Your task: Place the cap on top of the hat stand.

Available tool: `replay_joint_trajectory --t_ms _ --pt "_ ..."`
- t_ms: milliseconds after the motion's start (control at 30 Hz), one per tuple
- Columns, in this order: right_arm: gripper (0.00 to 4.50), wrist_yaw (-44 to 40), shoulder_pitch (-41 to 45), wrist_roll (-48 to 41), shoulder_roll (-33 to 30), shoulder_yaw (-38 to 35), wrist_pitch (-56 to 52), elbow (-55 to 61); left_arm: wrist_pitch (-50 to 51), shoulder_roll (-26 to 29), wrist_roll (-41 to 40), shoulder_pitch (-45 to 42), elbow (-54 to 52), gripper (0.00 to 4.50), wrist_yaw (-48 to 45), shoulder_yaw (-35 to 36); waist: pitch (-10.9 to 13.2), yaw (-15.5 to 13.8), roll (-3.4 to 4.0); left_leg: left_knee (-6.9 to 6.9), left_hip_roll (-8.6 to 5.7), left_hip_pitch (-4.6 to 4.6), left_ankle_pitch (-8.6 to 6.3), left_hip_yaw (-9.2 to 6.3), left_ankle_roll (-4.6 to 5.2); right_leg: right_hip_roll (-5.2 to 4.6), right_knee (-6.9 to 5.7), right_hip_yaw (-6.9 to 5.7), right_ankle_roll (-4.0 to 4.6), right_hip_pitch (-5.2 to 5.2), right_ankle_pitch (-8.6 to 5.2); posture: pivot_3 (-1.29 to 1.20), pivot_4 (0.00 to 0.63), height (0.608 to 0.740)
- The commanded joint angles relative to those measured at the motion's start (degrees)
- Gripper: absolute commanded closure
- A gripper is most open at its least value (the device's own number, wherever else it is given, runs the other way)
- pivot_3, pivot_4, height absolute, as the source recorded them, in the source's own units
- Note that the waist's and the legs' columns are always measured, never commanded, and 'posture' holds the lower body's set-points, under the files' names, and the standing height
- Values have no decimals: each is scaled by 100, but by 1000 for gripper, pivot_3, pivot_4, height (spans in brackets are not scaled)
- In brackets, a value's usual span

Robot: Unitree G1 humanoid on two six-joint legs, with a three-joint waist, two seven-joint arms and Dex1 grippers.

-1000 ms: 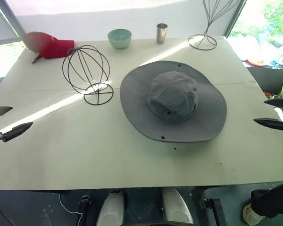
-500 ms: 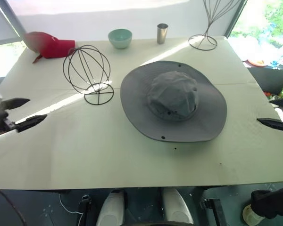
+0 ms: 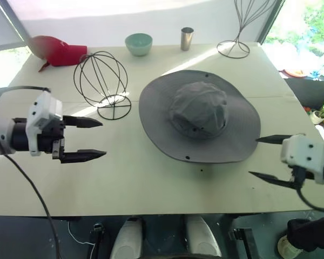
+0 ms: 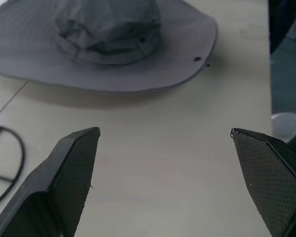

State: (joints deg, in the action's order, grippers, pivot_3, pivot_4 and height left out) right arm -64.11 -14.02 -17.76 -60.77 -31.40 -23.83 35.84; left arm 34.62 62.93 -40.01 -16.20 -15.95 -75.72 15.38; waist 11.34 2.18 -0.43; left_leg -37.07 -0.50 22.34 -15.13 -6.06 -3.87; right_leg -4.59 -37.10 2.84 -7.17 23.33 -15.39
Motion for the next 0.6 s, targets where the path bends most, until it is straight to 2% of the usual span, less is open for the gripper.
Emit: replay_joint_trajectory --t_ms 33,133,300,467,600 --pt "0 780 -116 664 216 490 -90 524 -112 -56 23 -347 54 54 -141 -303 -2 0 -4 -1 0 -2 0 0 0 0 0 0 0 -2 0 0 150 740" --pt "0 1617 123 1433 515 1563 -167 543 -151 -217 117 -701 186 54 -149 -621 -9 5 -16 -2 0 -5 0 0 0 1 -2 0 2 -4 -1 0 150 740" --pt "0 2318 634 2222 1020 2884 -205 203 -86 -359 167 -1020 259 54 -139 -818 -7 29 -21 -1 0 2 0 -4 0 3 -2 0 2 4 -1 0 150 740" --pt "0 3051 1387 3090 1556 3798 86 -771 12 -421 166 -1132 227 54 -68 -843 -7 28 -31 0 0 1 0 -7 1 4 -1 -2 2 3 -1 0 150 740" --pt "0 3538 1808 3423 2062 4083 254 -1444 95 -442 136 -1127 145 54 69 -803 -12 33 -41 0 0 -3 0 -9 1 4 -4 -2 2 1 0 0 150 740"
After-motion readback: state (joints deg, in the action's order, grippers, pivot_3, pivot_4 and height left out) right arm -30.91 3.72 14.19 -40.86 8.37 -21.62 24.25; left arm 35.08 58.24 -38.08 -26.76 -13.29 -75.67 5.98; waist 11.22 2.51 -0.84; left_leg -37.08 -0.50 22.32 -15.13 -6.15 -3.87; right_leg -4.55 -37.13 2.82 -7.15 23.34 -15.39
